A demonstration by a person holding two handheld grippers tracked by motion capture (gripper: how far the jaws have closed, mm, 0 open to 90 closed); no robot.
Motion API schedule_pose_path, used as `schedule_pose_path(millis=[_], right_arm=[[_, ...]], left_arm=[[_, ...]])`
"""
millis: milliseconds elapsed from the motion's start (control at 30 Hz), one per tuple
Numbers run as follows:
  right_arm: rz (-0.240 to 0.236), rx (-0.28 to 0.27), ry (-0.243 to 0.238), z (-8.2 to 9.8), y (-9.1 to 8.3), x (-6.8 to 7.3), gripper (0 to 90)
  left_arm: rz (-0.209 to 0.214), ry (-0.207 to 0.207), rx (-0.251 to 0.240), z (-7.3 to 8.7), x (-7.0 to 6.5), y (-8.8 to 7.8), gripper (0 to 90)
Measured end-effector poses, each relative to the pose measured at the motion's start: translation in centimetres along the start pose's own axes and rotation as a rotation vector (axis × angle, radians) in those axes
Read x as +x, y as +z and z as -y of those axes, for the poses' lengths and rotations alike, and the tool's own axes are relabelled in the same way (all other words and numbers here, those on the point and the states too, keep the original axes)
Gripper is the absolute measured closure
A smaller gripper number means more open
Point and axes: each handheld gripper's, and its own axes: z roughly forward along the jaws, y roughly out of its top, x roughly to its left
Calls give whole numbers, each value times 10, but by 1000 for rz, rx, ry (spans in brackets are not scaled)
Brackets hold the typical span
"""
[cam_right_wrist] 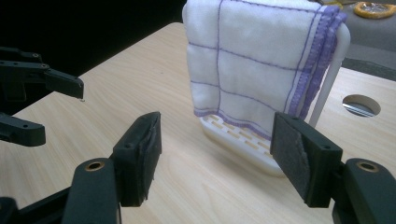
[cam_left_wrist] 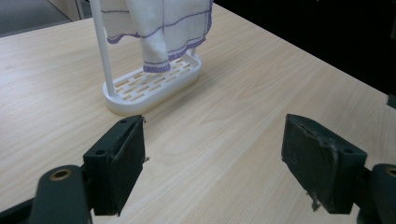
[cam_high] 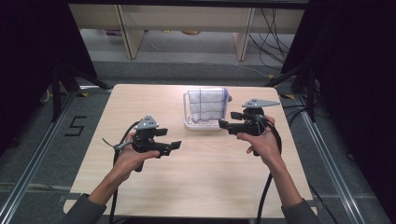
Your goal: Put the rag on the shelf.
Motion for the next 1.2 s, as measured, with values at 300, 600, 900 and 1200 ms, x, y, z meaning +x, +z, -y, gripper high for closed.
schedule_pose_path(millis=[300,600,900,1200], right_arm=[[1,6,14,17,-1,4,334],[-22,16,16,31,2,12,325],[-46,45,15,43,7,20,321],[-65,80,30,60,13,26,315]], left_arm=[[16,20,13,16,-8,-2,188],[39,26,20,34,-14,-5,153],[42,24,37,49,-16,-8,153],[35,32,44,64,-18,-8,153]])
